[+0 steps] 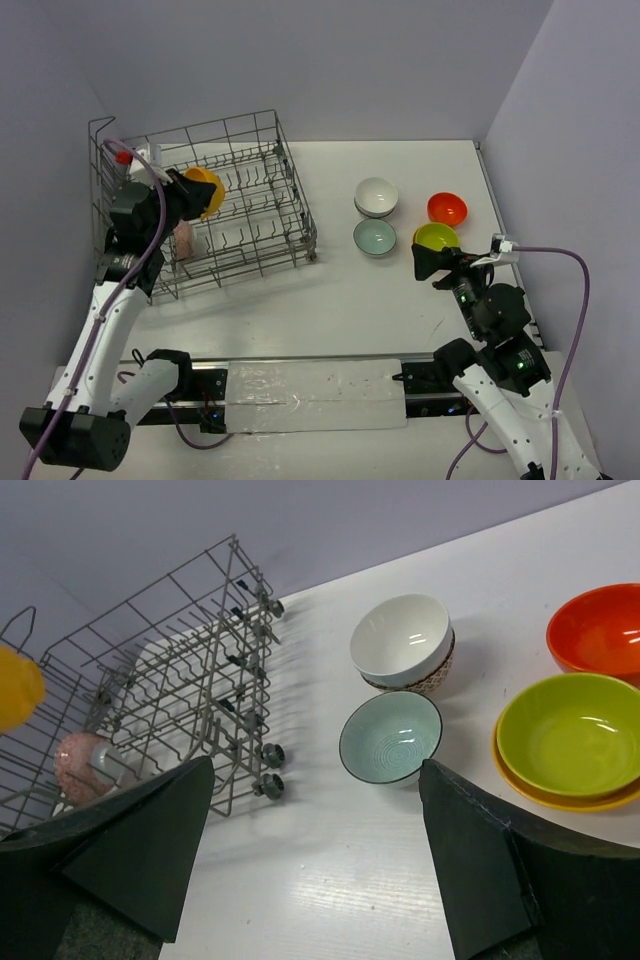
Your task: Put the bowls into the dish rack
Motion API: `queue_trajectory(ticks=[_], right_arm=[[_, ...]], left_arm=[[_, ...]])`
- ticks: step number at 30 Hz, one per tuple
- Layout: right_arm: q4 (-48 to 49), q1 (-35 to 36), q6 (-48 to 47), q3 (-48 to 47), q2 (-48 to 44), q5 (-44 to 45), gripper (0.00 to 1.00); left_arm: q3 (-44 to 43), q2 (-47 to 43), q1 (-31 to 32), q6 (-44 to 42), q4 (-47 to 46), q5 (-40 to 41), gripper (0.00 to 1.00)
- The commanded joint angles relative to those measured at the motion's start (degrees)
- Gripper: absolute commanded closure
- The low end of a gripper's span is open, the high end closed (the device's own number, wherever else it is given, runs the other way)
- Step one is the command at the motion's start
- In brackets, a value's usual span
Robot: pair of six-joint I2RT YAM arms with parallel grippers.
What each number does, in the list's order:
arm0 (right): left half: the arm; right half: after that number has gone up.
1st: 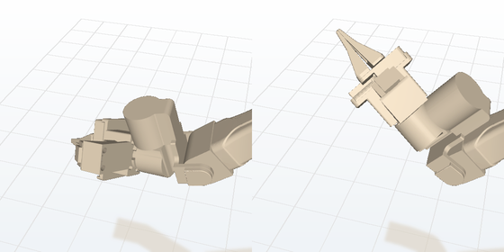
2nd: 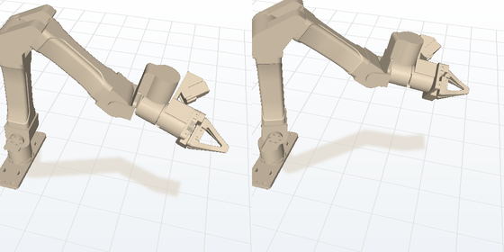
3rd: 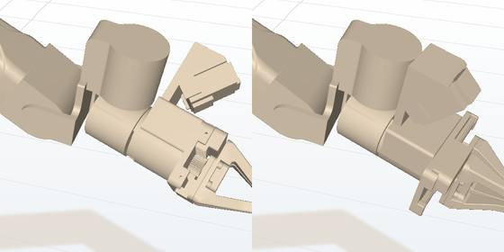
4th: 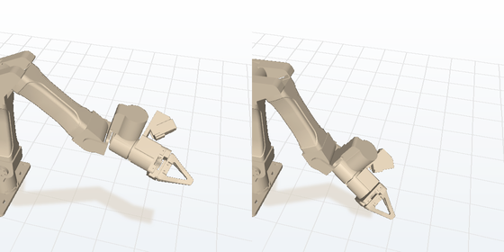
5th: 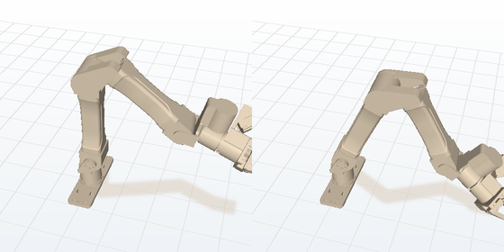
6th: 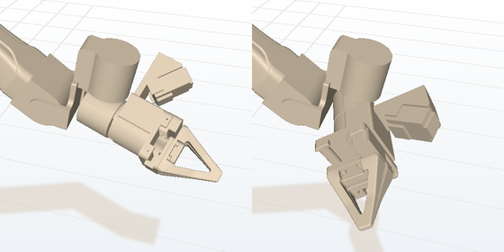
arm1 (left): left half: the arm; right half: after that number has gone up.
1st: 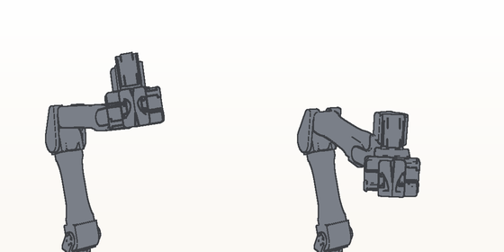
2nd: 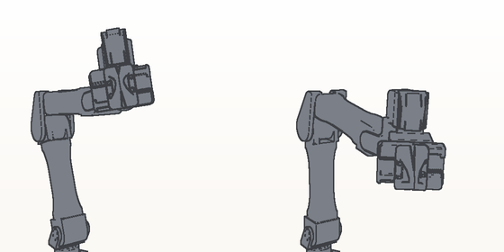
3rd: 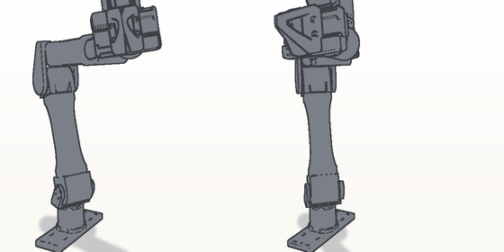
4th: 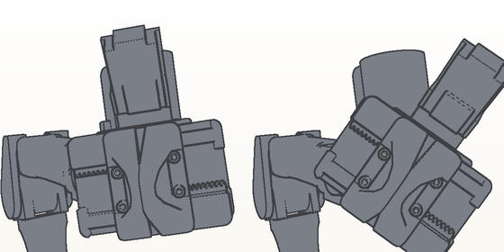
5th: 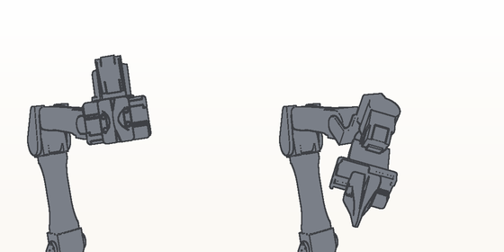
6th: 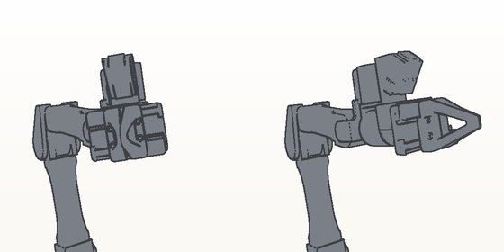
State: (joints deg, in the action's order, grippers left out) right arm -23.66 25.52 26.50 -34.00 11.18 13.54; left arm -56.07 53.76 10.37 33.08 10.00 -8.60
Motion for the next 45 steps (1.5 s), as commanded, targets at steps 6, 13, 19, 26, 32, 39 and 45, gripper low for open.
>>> queue_trajectory(ticks=[6, 13, 19, 26, 32, 39, 45], right_arm=[[2.83, 0.41, -1.19, 1.04, -0.46, -2.02, 0.10], [3.36, 0.41, -1.54, 1.22, -0.28, -2.82, 0.10], [3.18, 0.41, -1.45, 1.13, -1.25, -3.08, 0.10], [3.45, 0.32, -1.54, 1.30, -1.34, -3.34, 0.10], [3.62, 0.41, -1.45, 1.65, -1.86, -3.34, 0.10], [3.53, 0.32, -1.28, 1.92, -1.95, -3.17, 0.10], [3.45, 0.32, -1.19, 1.92, -2.30, -2.99, 0.10]], left_arm=[[5.27, 2.31, -16.07, -2.05, -5.17, -23.46, 1.00], [6.15, 8.37, -19.60, -4.43, -9.47, -34.45, 1.00], [6.59, 11.72, -20.47, -5.31, -12.90, -37.54, 1.00], [9.14, 14.27, -22.85, -2.94, -16.32, -40.88, 1.00], [10.98, 14.88, -23.38, -2.76, -17.99, -42.72, 1.00], [14.67, 16.55, -25.75, 1.11, -23.53, -45.10, 1.00], [17.40, 16.73, -26.72, 4.80, -28.54, -46.59, 1.00]])
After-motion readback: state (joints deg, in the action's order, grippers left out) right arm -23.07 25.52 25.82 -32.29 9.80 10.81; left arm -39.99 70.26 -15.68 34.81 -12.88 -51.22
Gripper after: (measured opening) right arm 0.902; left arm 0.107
